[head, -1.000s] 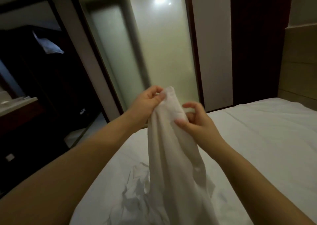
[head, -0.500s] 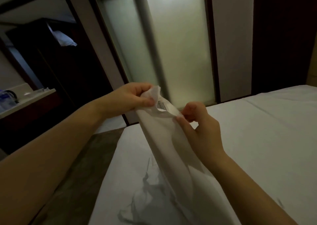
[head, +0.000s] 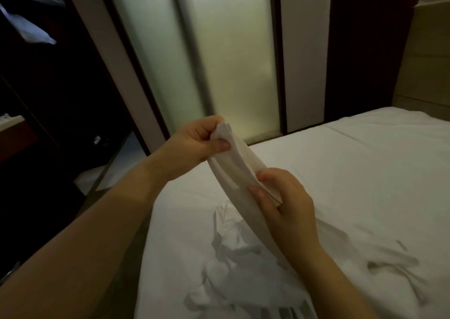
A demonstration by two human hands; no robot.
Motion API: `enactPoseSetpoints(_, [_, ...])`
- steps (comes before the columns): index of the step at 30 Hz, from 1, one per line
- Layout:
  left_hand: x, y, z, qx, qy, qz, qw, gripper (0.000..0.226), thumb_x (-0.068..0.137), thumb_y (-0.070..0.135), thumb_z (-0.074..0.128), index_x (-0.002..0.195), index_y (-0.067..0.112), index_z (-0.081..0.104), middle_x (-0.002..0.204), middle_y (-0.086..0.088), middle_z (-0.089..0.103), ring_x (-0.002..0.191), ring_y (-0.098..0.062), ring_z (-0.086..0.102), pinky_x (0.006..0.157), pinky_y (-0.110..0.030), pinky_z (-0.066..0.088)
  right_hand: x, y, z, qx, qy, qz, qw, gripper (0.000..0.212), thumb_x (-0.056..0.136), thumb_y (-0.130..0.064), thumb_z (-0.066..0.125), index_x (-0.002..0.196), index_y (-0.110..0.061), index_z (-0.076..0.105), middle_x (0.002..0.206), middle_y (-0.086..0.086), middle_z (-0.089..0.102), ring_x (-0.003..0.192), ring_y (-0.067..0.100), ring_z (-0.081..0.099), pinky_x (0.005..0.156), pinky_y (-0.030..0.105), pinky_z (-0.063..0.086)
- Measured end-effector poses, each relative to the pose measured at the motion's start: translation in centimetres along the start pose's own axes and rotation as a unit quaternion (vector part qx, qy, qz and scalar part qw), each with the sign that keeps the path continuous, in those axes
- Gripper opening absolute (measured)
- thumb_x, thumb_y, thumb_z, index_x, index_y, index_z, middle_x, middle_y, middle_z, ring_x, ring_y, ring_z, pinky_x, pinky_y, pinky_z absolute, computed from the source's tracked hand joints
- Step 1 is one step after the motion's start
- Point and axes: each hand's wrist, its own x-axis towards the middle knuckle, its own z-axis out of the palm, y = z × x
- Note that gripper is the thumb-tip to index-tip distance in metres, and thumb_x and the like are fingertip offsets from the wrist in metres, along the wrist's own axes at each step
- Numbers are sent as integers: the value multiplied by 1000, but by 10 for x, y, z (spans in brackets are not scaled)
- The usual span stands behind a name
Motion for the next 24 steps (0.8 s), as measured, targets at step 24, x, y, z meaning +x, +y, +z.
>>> enactPoseSetpoints(24, [-10,-36,-28,-103,49,-28,993,38,43,46,90,71,28,72,74,8,64,73,-6,62,71,-26,57,-62,32,12,-86,32,1,996,28,92,-30,49,117,-17,50,112,-3,49,92,13,52,83,20,42])
